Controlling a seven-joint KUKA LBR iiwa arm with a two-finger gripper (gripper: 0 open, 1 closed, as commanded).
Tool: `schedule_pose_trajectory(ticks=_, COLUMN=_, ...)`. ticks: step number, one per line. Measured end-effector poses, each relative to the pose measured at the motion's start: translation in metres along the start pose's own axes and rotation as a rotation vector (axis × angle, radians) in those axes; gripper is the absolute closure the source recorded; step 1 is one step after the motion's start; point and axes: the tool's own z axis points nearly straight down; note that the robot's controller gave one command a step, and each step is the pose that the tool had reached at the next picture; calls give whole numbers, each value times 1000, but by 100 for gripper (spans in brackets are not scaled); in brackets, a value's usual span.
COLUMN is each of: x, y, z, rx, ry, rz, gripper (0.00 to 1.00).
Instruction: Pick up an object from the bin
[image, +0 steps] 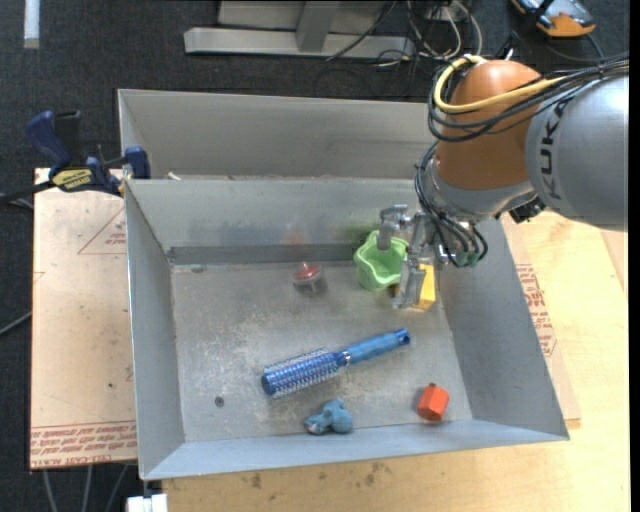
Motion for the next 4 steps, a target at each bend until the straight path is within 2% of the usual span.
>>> schedule_pose_trajectory(ticks=1, x=23, y=37, z=93, rx=-1, ry=-2, rz=422, gripper=0)
schedule_pose_trajectory(ticks=2, x=-13, y=-21, z=103, rx=0, ry=-9, rz=372, gripper=0)
schedule_pose_trajectory(ticks=3, x=-13, y=-18, z=102, rx=0, ry=-10, rz=368, gripper=100)
schedule_pose_trajectory(ticks=4, x=-9, y=-92, z=98, rx=-6, ry=-8, rz=555, gripper=100)
